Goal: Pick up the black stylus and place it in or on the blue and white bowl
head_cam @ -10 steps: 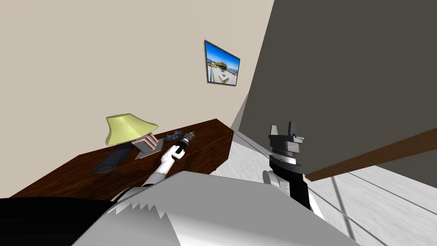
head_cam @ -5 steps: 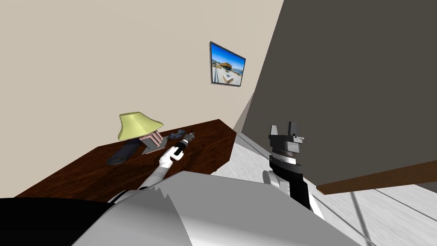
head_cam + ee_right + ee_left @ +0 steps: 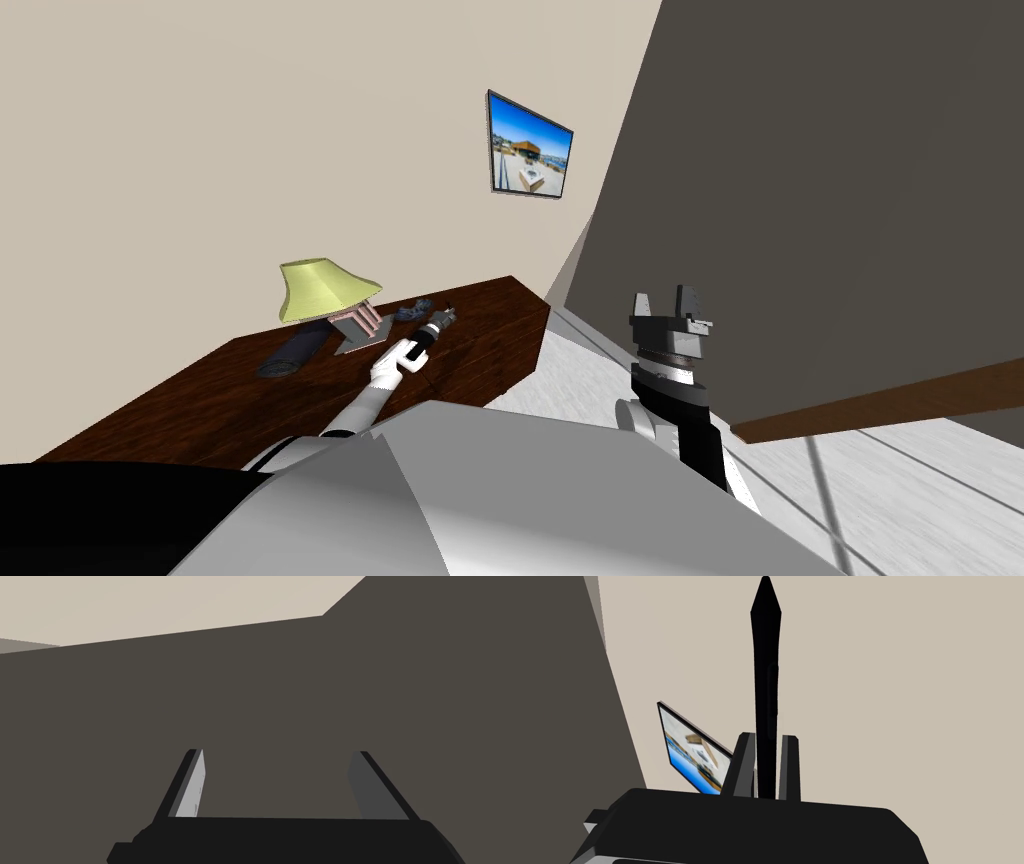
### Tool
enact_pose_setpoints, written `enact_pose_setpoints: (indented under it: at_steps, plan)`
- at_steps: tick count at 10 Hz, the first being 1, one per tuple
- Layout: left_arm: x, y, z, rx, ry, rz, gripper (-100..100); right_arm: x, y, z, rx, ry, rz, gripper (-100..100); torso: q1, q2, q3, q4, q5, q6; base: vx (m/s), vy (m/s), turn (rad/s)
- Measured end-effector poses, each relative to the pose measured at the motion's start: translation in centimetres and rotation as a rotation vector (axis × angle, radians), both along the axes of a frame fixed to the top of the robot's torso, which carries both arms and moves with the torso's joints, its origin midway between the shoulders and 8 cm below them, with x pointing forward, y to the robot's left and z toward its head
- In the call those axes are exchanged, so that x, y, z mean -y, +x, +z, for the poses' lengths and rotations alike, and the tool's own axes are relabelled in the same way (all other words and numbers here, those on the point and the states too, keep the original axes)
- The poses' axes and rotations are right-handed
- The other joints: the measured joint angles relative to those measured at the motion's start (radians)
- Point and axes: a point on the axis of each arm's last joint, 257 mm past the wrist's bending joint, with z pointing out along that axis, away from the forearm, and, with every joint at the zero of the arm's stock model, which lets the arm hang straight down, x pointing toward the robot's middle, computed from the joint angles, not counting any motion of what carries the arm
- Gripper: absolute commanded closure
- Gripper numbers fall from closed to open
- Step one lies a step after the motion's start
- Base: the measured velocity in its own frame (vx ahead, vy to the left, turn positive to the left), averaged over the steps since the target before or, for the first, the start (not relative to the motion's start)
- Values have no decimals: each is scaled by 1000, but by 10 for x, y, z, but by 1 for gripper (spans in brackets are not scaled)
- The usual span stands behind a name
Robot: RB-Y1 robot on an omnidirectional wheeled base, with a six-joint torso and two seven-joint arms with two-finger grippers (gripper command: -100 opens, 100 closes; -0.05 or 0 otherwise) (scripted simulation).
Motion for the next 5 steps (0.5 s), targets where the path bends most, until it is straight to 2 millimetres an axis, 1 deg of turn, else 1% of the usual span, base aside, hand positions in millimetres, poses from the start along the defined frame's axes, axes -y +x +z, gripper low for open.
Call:
enact_pose_setpoints:
  at_steps: [3, 5]
  plan:
    - [-4, 5, 6, -11, 20, -27, 100, 0, 0, 0, 0, 0, 0, 0, 1, -1, 0, 0, -1, 0, -143, -46, -28]
    - [-12, 7, 11, -19, 30, -36, 100, 0, 0, 0, 0, 0, 0, 0, 1, -3, -2, -1, -1, 0, -132, -56, -21]
